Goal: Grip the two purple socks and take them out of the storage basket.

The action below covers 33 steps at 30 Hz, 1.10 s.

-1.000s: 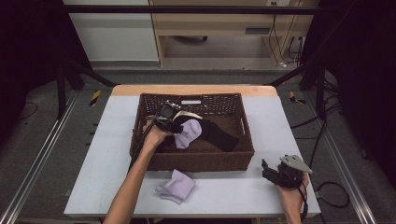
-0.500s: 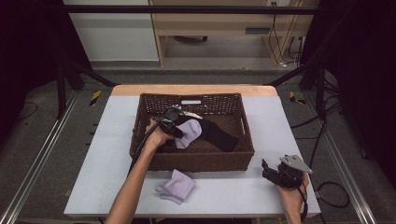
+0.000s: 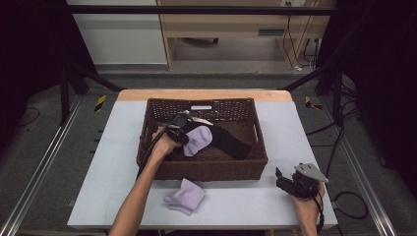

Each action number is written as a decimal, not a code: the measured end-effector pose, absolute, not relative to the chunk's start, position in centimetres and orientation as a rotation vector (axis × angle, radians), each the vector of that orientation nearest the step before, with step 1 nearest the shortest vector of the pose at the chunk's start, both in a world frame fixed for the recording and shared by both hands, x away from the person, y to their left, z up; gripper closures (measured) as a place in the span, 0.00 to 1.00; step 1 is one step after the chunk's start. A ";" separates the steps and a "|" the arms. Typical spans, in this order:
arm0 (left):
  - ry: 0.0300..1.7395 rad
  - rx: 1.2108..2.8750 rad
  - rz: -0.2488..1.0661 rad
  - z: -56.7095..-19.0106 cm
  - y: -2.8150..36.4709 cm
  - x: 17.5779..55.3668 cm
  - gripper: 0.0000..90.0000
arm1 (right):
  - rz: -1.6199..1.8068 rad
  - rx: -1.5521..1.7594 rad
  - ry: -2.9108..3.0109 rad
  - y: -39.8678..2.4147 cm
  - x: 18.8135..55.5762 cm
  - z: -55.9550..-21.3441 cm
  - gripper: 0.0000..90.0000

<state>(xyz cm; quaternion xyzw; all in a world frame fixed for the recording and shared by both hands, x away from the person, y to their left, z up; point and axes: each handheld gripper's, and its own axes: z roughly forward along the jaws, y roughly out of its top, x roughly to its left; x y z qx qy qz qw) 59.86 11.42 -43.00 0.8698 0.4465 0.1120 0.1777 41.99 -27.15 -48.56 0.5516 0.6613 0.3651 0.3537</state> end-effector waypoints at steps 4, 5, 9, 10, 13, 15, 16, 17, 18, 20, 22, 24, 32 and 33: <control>1.253 2.364 0.329 -42.2 12.0 59.4 0.87 | 0.945 1.424 1.708 -27.1 42.0 -48.5 0.18; 1.253 2.364 0.329 -42.2 12.0 59.4 0.87 | 0.944 1.424 1.709 -27.1 42.0 -48.6 0.17; 1.249 2.251 0.363 -41.0 12.8 59.1 0.88 | 0.944 1.429 1.710 -27.1 42.0 -48.5 0.17; 1.231 2.207 0.375 -40.4 13.0 58.9 0.88 | 0.942 1.425 1.709 -27.1 42.0 -48.5 0.18; 1.186 2.140 0.379 -39.4 13.2 58.2 0.88 | 0.943 1.431 1.709 -27.1 42.0 -48.5 0.18; 1.170 2.128 0.392 -39.1 13.3 57.9 0.88 | 0.940 1.433 1.710 -27.1 42.0 -48.5 0.18; 1.132 2.104 0.420 -38.2 13.4 57.3 0.88 | 0.937 1.435 1.712 -27.1 42.0 -48.5 0.17; 1.120 2.083 0.412 -37.8 13.6 57.1 0.88 | 0.936 1.436 1.712 -27.1 42.0 -48.5 0.17; 1.114 2.063 0.419 -37.3 13.7 56.8 0.88 | 0.936 1.435 1.711 -27.1 42.0 -48.5 0.17; 1.091 2.043 0.445 -36.6 13.8 56.2 0.88 | 0.938 1.434 1.708 -27.1 42.0 -48.5 0.17; 1.070 2.021 0.471 -35.9 14.0 55.5 0.88 | 0.939 1.437 1.707 -27.1 42.0 -48.5 0.17; 1.047 2.000 0.492 -35.3 14.2 54.8 0.88 | 0.937 1.439 1.709 -27.2 42.1 -48.5 0.17; 0.943 1.904 0.525 -32.9 14.8 51.6 0.88 | 0.936 1.442 1.711 -27.2 42.1 -48.5 0.17; 0.943 1.904 0.525 -32.9 14.8 51.6 0.88 | 0.938 1.443 1.709 -27.2 42.1 -48.5 0.17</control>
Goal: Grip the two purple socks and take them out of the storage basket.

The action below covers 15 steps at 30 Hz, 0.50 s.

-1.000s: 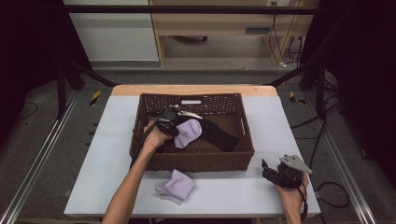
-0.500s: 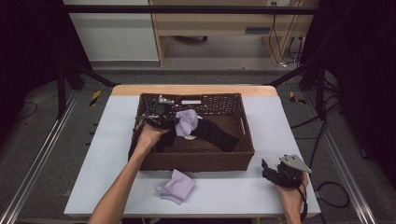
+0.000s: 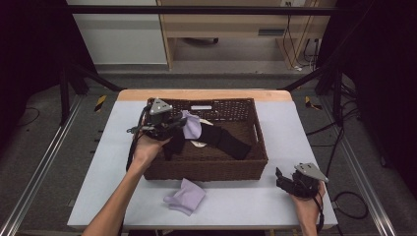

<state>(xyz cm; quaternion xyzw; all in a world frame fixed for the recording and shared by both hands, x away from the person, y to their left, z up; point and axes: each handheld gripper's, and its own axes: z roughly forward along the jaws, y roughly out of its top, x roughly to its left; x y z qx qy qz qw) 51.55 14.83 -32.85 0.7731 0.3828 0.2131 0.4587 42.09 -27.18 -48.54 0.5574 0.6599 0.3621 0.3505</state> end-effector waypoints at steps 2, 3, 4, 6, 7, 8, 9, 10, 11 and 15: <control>0.913 1.877 0.521 -32.3 14.9 50.2 0.88 | 0.938 1.444 1.709 -27.2 42.1 -48.5 0.17; 0.906 1.863 0.517 -32.1 14.9 49.8 0.88 | 0.939 1.444 1.708 -27.2 42.1 -48.5 0.17; 0.906 1.863 0.517 -32.1 14.9 49.8 0.88 | 0.940 1.445 1.707 -27.2 42.1 -48.5 0.17; 0.884 1.839 0.517 -31.6 15.1 49.0 0.88 | 0.939 1.444 1.707 -27.2 42.1 -48.5 0.17; 0.876 1.817 0.513 -31.3 15.2 48.6 0.88 | 0.938 1.443 1.708 -27.2 42.1 -48.5 0.17; 0.860 1.797 0.516 -30.9 15.3 47.9 0.88 | 0.937 1.445 1.709 -27.2 42.1 -48.5 0.17; 0.851 1.792 0.521 -30.6 15.4 47.5 0.88 | 0.936 1.446 1.708 -27.2 42.1 -48.5 0.17; 0.839 1.788 0.527 -30.4 15.5 47.1 0.88 | 0.935 1.448 1.707 -27.2 42.1 -48.5 0.17; 0.829 1.780 0.532 -30.1 15.7 46.6 0.88 | 0.936 1.450 1.706 -27.2 42.1 -48.5 0.17; 0.776 1.767 0.538 -29.1 16.2 44.9 0.88 | 0.929 1.443 1.713 -27.2 42.2 -48.6 0.17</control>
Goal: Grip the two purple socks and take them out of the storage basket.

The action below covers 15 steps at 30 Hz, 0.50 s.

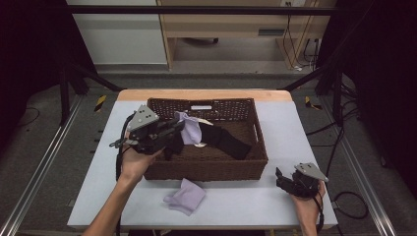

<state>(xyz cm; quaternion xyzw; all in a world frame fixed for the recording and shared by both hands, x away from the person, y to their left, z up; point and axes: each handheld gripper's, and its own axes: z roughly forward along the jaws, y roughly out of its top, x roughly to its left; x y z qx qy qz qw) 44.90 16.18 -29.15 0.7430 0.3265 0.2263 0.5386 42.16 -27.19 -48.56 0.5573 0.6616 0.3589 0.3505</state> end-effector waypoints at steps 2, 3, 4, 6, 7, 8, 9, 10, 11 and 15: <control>0.760 1.755 0.547 -28.8 16.3 44.0 0.88 | 0.926 1.441 1.712 -27.1 42.2 -48.6 0.17; 0.750 1.750 0.552 -28.6 16.4 43.6 0.88 | 0.926 1.444 1.714 -27.1 42.1 -48.6 0.17; 0.742 1.748 0.556 -28.4 16.5 43.3 0.87 | 0.924 1.444 1.715 -27.1 42.1 -48.6 0.17; 0.730 1.742 0.566 -28.1 16.7 42.7 0.88 | 0.922 1.445 1.716 -27.1 42.2 -48.6 0.17; 0.724 1.741 0.565 -28.0 16.8 42.4 0.87 | 0.922 1.445 1.716 -27.1 42.2 -48.6 0.17; 0.718 1.740 0.563 -27.8 16.9 42.2 0.87 | 0.922 1.445 1.716 -27.1 42.2 -48.6 0.17; 0.718 1.740 0.563 -27.8 16.9 42.2 0.87 | 0.922 1.445 1.715 -27.1 42.2 -48.6 0.17; 0.708 1.734 0.564 -27.6 17.0 41.7 0.87 | 0.922 1.446 1.716 -27.1 42.2 -48.6 0.17; 0.708 1.734 0.564 -27.6 17.0 41.7 0.87 | 0.923 1.447 1.716 -27.1 42.2 -48.6 0.17; 0.674 1.730 0.570 -27.1 17.2 39.9 0.87 | 0.922 1.445 1.716 -27.1 42.2 -48.6 0.17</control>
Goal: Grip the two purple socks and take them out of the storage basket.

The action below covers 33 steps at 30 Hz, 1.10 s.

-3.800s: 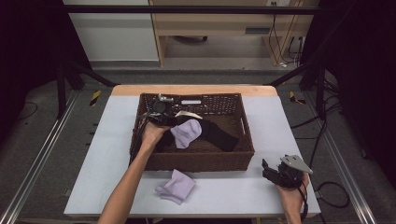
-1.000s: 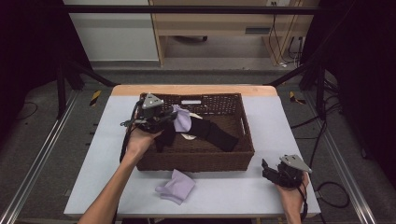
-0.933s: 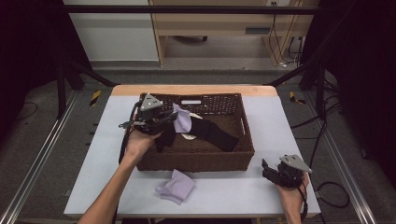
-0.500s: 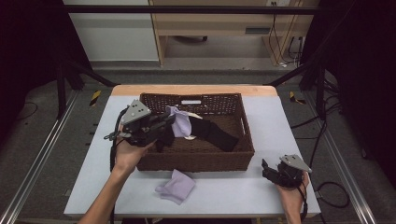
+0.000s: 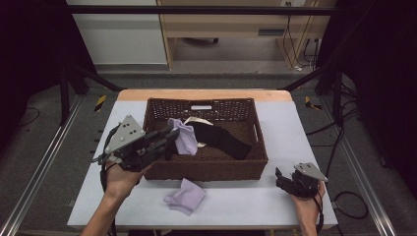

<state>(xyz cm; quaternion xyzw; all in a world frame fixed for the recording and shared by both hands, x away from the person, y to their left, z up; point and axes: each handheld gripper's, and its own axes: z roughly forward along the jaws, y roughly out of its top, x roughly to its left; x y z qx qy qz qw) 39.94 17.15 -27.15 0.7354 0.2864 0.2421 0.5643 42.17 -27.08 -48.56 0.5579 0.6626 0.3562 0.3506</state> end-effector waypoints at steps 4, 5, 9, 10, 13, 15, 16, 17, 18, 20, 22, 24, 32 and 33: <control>0.649 1.734 0.576 -27.1 17.3 38.7 0.87 | 0.921 1.445 1.715 -27.1 42.2 -48.6 0.17; 0.637 1.734 0.572 -27.2 17.4 37.9 0.87 | 0.920 1.445 1.715 -27.0 42.2 -48.6 0.17; 0.628 1.750 0.566 -27.9 17.4 36.5 0.87 | 0.920 1.444 1.718 -27.1 42.2 -48.6 0.17; 0.628 1.750 0.566 -27.9 17.4 36.5 0.87 | 0.919 1.446 1.717 -27.0 42.2 -48.6 0.17; 0.634 1.765 0.550 -29.0 17.7 35.6 0.87 | 0.920 1.442 1.716 -27.0 42.1 -48.6 0.17; 0.640 1.769 0.538 -29.5 17.8 35.2 0.87 | 0.919 1.443 1.716 -27.0 42.2 -48.6 0.17; 0.639 1.774 0.537 -29.8 17.9 35.0 0.87 | 0.919 1.443 1.716 -27.0 42.2 -48.6 0.17; 0.642 1.776 0.542 -30.0 18.0 34.8 0.87 | 0.918 1.444 1.716 -27.0 42.2 -48.6 0.17; 0.642 1.776 0.542 -30.0 18.0 34.8 0.87 | 0.918 1.444 1.716 -27.0 42.2 -48.6 0.17; 0.651 1.792 0.529 -30.9 18.3 34.3 0.87 | 0.919 1.443 1.715 -27.0 42.2 -48.6 0.17; 0.657 1.808 0.529 -31.6 18.4 34.1 0.87 | 0.919 1.443 1.716 -27.0 42.2 -48.6 0.17; 0.660 1.815 0.519 -32.0 18.4 34.0 0.87 | 0.919 1.442 1.716 -27.0 42.1 -48.6 0.17; 0.739 1.901 0.449 -36.0 18.5 34.3 0.87 | 0.912 1.437 1.717 -27.0 42.2 -48.6 0.17; 0.744 1.914 0.443 -36.4 18.3 34.4 0.87 | 0.914 1.437 1.716 -27.0 42.2 -48.6 0.17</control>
